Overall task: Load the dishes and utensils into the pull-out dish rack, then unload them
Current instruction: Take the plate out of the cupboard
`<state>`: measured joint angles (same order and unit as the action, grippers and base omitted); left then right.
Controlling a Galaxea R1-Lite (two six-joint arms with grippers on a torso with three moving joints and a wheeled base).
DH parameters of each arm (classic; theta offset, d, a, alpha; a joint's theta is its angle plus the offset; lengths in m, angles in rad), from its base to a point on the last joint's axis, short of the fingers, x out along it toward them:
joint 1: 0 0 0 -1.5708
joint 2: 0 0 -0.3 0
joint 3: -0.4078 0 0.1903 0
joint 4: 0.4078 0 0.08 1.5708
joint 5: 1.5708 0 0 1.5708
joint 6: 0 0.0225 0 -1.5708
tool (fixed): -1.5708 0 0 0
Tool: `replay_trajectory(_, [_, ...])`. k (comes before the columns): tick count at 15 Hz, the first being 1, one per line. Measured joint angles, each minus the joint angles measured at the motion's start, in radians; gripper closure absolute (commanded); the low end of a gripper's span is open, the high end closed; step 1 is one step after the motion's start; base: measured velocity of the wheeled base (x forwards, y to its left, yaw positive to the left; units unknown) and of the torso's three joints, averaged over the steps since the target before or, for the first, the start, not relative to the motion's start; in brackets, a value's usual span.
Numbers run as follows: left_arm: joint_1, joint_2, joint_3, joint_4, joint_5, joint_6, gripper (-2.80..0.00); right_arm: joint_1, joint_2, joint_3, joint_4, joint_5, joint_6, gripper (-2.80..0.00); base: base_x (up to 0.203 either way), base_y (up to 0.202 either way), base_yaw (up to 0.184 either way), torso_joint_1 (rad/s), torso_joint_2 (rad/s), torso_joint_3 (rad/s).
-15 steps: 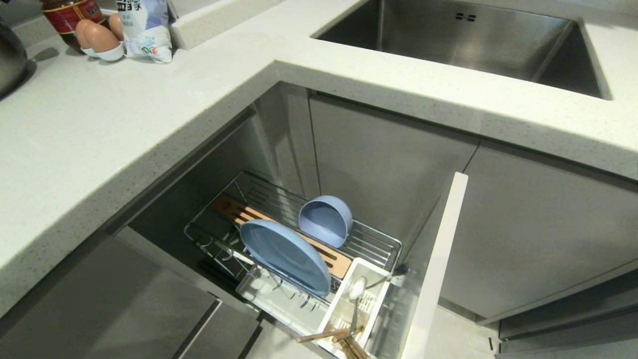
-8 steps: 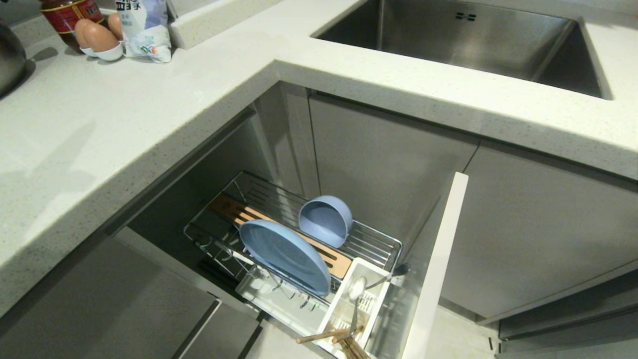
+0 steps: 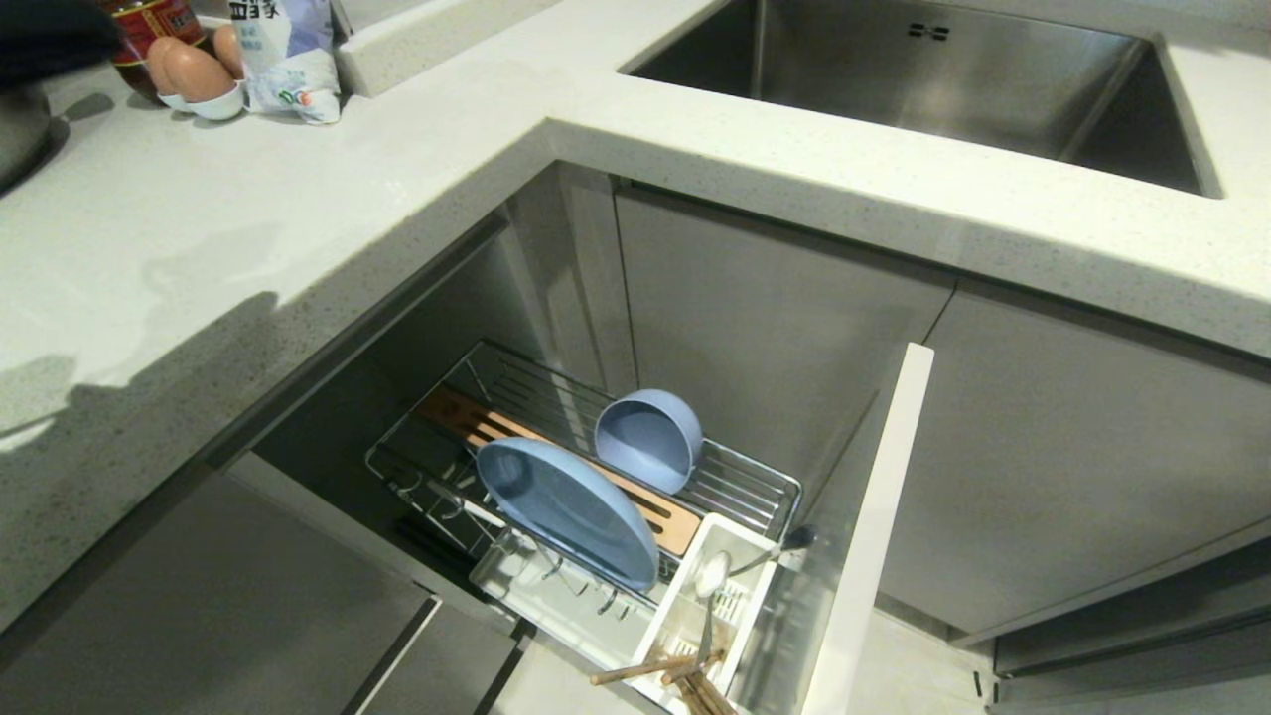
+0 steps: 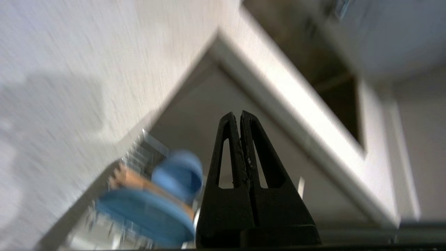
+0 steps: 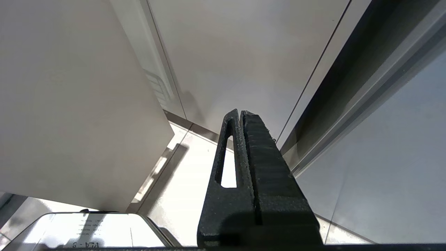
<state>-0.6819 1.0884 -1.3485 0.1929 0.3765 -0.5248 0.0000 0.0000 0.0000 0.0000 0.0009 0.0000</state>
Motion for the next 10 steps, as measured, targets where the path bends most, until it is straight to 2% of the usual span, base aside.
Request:
replay_trajectory(4, [-0.194,0.084,0.0,0.148,0.048,-0.093,0.0,0.0,0.0,0.0,0.0,0.0,0.0,0.0,0.0,0.0,0.0,0.0,0.0,0.0])
replay_trajectory(6, [-0.272,0.135,0.003,0.2,0.113,-0.14,0.0,0.0,0.0,0.0,0.0,0.0,0.0,0.0,0.0,0.0,0.0,0.0,0.0,0.0])
replay_trajectory(8, [-0.313,0.201,0.011,0.227,0.172,-0.181,0.0,0.0,0.0,0.0,0.0,0.0,0.0,0.0,0.0,0.0,0.0,0.0,0.0,0.0])
replay_trajectory(10, [-0.328,0.271,0.024,0.237,0.192,-0.242,0.0,0.0,0.0,0.0,0.0,0.0,0.0,0.0,0.0,0.0,0.0,0.0,0.0,0.0])
